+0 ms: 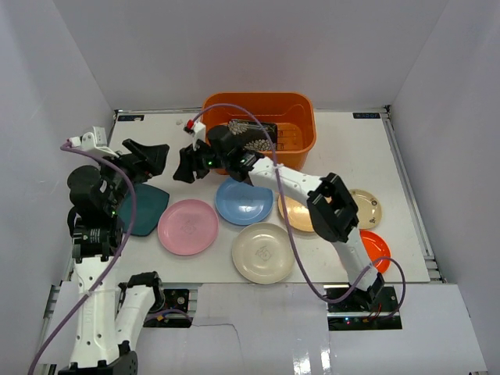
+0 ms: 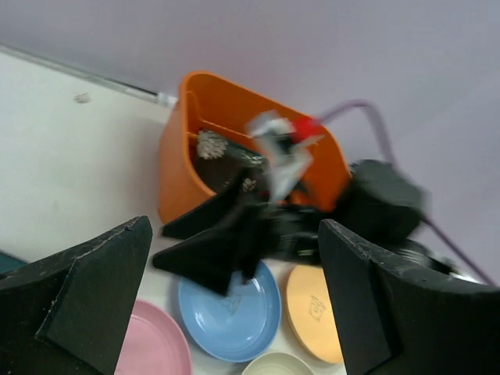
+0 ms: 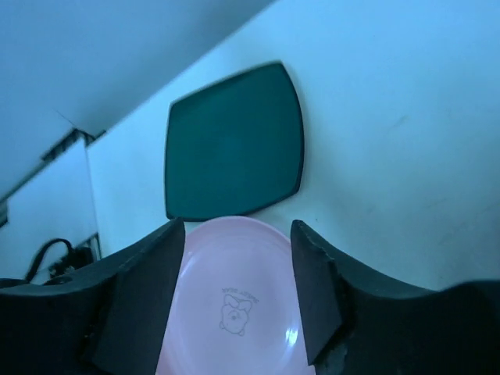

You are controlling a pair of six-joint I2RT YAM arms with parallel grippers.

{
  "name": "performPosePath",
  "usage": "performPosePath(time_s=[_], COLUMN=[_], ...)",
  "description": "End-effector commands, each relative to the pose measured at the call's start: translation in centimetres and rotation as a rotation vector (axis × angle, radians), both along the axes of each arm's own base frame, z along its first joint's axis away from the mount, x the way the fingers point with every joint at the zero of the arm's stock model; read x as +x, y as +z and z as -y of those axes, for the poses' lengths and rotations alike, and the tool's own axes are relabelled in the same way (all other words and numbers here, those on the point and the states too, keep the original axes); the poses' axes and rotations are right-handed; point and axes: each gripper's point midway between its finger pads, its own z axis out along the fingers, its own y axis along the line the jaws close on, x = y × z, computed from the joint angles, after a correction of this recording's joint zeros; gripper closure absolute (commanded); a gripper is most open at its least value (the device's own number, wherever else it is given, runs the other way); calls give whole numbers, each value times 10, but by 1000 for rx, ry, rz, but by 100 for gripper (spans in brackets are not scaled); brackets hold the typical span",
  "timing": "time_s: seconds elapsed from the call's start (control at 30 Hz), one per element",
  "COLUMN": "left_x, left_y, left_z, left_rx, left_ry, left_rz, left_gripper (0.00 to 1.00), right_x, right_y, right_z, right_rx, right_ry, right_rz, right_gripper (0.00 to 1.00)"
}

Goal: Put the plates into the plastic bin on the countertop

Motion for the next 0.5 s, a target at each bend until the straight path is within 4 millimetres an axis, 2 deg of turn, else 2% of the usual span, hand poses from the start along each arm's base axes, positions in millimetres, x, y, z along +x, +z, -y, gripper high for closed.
performPosePath(time_s=[0.0, 0.03, 0.1, 0.13, 0.17, 0.3, 0.33, 0.4, 0.43, 0.47], left_x=[-10, -15, -20, -23, -26, -39, -44, -48, -53, -55], left_y=[19, 19, 21, 21, 24, 26, 27, 26, 25, 25], left_z=[28, 42, 59, 68, 74, 96, 104, 111, 119, 122], left_rx=[42, 58, 78, 91, 99, 141, 146, 152, 149, 148], left_ry=[-152, -229, -317, -357, -392, -499, -531, -556, -589, -599], left_rz=[79, 92, 123, 135, 159, 212, 227, 237, 244, 250], left_gripper=[2, 2, 2, 2, 2, 2, 2, 2, 2, 2], right_x=[-11, -9, -13, -10, -8, 8, 13, 17, 19, 19], right_y=[-6, -21, -30, -33, -50, -76, -93, -94, -107, -104], right_z=[-25, -33, -45, -49, -54, -64, -66, -75, -79, -84], right_rx=[9, -3, 3, 7, -10, -20, -34, -18, -20, -5], right_ry=[15, 3, -5, -27, -40, -123, -153, -163, -181, -182], right_rz=[-30, -44, -75, -79, -100, -144, -155, -162, -179, -174], right_gripper=[36, 30, 26, 26, 26, 26, 26, 27, 27, 27])
